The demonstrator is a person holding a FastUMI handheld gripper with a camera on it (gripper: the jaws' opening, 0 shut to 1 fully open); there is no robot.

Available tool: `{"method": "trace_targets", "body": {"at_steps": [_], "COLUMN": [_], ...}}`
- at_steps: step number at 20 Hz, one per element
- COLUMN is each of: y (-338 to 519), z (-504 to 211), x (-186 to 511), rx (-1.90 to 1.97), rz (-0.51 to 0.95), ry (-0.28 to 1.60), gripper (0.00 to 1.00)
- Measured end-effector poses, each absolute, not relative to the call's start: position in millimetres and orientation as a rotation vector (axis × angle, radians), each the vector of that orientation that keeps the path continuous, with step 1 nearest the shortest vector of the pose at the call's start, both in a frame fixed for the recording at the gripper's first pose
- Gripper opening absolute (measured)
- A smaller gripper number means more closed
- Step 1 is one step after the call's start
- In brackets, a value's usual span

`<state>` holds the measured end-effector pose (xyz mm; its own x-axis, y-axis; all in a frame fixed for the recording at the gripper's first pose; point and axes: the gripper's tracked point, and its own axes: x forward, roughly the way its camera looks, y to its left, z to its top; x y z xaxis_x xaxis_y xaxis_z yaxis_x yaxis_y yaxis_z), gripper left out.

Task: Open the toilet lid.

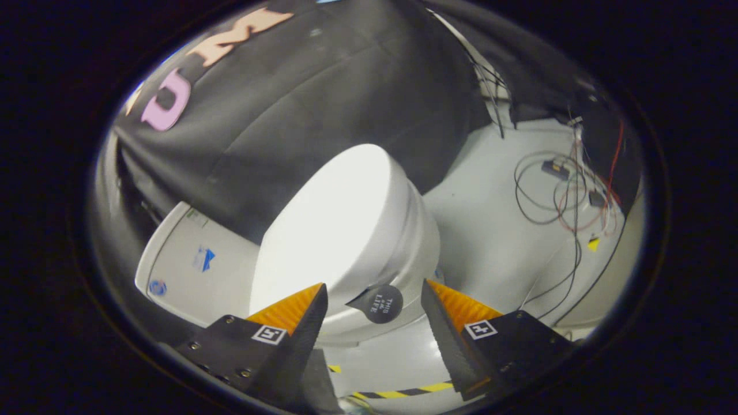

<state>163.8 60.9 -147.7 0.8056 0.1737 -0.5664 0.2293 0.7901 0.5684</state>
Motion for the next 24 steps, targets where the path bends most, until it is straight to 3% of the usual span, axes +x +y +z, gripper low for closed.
{"method": "trace_targets", "body": {"at_steps": [2,7,10,12,14,24], "y": [57,77,76,88,86,91], "z": [-164,-169,-170,-162,-165,-119], "x": [165,175,178,171,178,166], "rx": [0.764,0.976,1.087,1.110,1.036,0.767], "rz": [-0.046,0.071,0.058,0.103,0.118,0.144], "ry": [0.691,0.743,0.724,0.698,0.698,0.666], "gripper": [0.96,0.58,0.16,0.06,0.01,0.01]}}
